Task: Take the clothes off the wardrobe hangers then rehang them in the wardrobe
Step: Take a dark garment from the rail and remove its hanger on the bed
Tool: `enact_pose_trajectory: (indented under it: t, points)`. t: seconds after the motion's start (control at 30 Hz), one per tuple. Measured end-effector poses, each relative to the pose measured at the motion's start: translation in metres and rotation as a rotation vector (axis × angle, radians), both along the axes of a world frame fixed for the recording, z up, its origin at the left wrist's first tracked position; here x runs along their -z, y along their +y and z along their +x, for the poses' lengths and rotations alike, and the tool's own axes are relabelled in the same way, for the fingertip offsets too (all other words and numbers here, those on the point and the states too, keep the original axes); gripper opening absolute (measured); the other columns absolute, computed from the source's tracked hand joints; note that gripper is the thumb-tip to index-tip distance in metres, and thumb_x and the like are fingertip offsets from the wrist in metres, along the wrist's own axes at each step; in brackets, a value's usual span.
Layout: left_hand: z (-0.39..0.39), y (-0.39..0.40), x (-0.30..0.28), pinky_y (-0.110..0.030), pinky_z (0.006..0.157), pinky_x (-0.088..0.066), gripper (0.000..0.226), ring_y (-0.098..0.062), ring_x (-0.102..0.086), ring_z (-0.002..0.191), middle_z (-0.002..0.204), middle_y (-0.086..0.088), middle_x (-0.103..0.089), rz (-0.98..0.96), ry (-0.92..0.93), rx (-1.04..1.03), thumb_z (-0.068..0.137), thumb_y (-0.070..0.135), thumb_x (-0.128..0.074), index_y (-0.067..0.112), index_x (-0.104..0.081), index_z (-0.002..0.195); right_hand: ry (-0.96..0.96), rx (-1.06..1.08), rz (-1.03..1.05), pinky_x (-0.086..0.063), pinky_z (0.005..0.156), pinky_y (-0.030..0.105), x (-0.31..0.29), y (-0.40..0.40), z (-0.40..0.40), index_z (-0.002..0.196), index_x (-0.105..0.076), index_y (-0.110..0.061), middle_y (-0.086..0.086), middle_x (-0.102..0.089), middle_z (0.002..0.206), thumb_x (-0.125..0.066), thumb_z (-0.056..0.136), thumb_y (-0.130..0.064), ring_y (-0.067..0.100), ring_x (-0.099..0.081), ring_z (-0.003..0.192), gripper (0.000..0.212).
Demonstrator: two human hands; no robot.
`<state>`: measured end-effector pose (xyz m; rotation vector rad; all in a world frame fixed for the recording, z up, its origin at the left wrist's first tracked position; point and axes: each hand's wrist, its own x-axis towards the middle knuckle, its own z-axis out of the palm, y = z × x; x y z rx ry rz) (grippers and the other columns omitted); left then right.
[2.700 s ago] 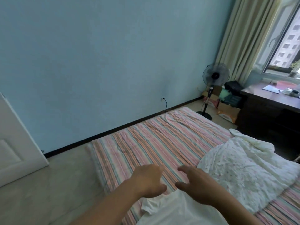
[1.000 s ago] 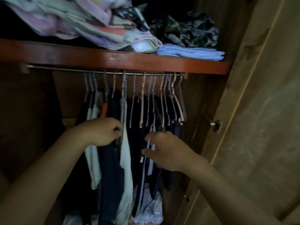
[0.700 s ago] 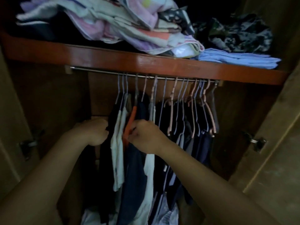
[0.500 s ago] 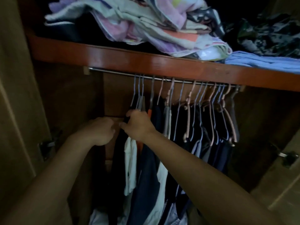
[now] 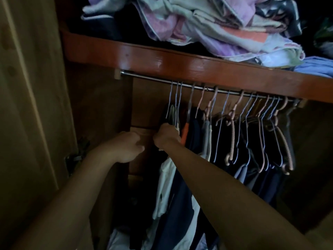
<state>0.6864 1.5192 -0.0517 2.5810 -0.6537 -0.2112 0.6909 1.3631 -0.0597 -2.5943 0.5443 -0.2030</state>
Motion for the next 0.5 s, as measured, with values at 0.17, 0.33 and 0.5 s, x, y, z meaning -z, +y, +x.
enact_pose_trajectory:
  t: [0.17,0.33,0.5]
  points:
    - [0.002,-0.001,0.001,-0.03,0.104,-0.039,0.055,-0.025,-0.046,0.133,0.147,-0.013,-0.045,-0.021,0.011,0.011,0.099,0.038,-0.055,0.011,-0.044,0.145,-0.032,-0.01,-0.065,-0.054,0.093,0.039,-0.001,-0.007,0.001,0.124,-0.056,0.003,0.022,-0.06,0.128,-0.054,0.093,-0.004,0.033,-0.06,0.118,0.031]
    - [0.003,0.002,0.003,-0.029,0.096,-0.043,0.052,-0.02,-0.052,0.121,0.141,-0.008,-0.052,-0.04,0.022,0.023,0.096,0.044,-0.056,0.014,-0.052,0.139,-0.11,-0.009,-0.171,-0.049,0.081,0.03,-0.007,-0.014,-0.009,0.11,-0.063,0.003,0.02,-0.065,0.118,-0.049,0.097,-0.006,0.03,-0.063,0.111,0.02]
    - [-0.001,0.0,0.004,-0.032,0.074,-0.055,0.046,-0.016,-0.063,0.092,0.116,-0.002,-0.062,-0.057,0.006,0.02,0.095,0.046,-0.057,0.014,-0.059,0.128,-0.262,0.005,-0.144,-0.053,0.07,0.035,-0.023,-0.02,-0.024,0.082,-0.059,0.001,0.021,-0.067,0.099,-0.052,0.094,-0.007,0.034,-0.067,0.092,0.016]
